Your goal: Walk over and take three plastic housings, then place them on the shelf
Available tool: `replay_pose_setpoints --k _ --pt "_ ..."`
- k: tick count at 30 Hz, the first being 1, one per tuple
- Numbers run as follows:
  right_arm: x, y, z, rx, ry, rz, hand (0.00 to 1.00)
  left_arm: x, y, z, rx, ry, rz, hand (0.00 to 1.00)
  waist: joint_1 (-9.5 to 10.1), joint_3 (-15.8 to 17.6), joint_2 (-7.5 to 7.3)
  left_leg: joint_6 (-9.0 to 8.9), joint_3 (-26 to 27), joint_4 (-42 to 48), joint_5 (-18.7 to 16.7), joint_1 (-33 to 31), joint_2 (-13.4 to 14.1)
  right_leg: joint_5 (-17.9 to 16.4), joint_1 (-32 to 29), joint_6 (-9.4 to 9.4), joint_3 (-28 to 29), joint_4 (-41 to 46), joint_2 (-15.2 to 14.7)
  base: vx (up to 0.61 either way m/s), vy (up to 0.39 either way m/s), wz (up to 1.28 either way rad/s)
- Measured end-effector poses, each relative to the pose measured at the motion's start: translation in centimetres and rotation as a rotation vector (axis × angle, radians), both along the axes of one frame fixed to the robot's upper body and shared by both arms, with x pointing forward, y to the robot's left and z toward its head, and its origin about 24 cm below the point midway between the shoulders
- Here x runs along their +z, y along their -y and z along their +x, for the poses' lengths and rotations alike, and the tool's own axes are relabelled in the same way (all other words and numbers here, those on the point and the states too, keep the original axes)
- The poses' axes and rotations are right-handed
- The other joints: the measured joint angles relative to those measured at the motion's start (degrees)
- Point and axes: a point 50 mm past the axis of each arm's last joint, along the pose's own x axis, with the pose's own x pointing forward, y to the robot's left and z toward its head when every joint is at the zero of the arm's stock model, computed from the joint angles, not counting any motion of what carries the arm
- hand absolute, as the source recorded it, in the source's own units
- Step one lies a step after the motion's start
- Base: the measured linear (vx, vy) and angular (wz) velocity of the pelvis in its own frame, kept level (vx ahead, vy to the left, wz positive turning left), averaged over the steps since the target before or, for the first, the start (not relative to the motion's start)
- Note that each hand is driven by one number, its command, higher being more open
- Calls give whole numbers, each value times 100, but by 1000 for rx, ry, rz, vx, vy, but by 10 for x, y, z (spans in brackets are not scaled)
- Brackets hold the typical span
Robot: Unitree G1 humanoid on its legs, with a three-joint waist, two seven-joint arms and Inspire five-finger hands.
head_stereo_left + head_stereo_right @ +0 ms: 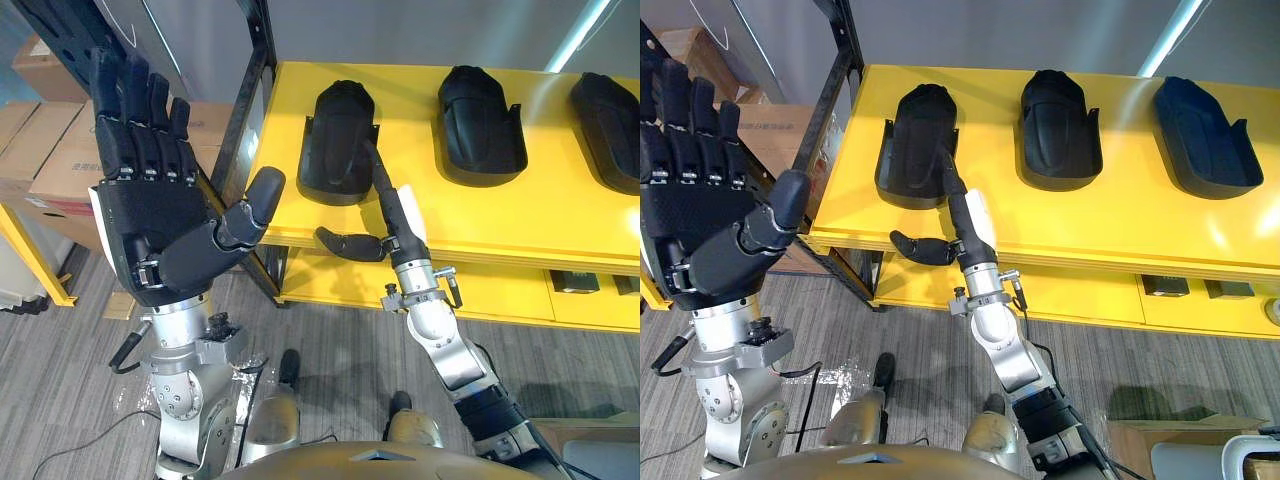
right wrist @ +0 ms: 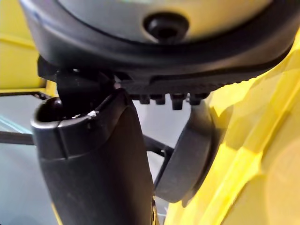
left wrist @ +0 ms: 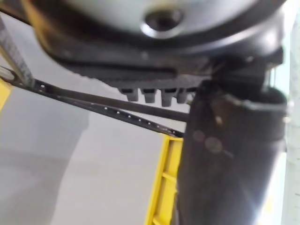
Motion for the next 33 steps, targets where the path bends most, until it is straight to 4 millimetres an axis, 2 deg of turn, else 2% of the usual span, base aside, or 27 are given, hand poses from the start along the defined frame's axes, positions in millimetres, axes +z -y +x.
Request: replay_pose_setpoints --k 8,14,24,33 --pt "-9 3 13 -71 -25 -10 100 0 4 1 -55 4 30 100 113 33 -34 2 -56 4 21 -23 -1 -17 -1 -22 -51 27 2 0 -12 2" --pt "0 5 26 -104 18 -45 100 -1 5 1 -91 1 21 100 106 168 -45 -2 -99 -2 54 0 2 -22 14 -20 -91 107 3 -25 -20 3" --pt "4 8 35 -155 42 -79 100 -3 7 3 -136 -11 16 100 122 169 -45 27 -103 -4 72 -3 6 -12 14 -5 -104 116 3 -22 -12 1" --pt "7 16 44 -216 49 -84 100 -14 8 9 -151 -72 18 100 123 173 -42 9 -120 -4 87 -8 4 -5 20 4 -120 118 2 -1 -3 0"
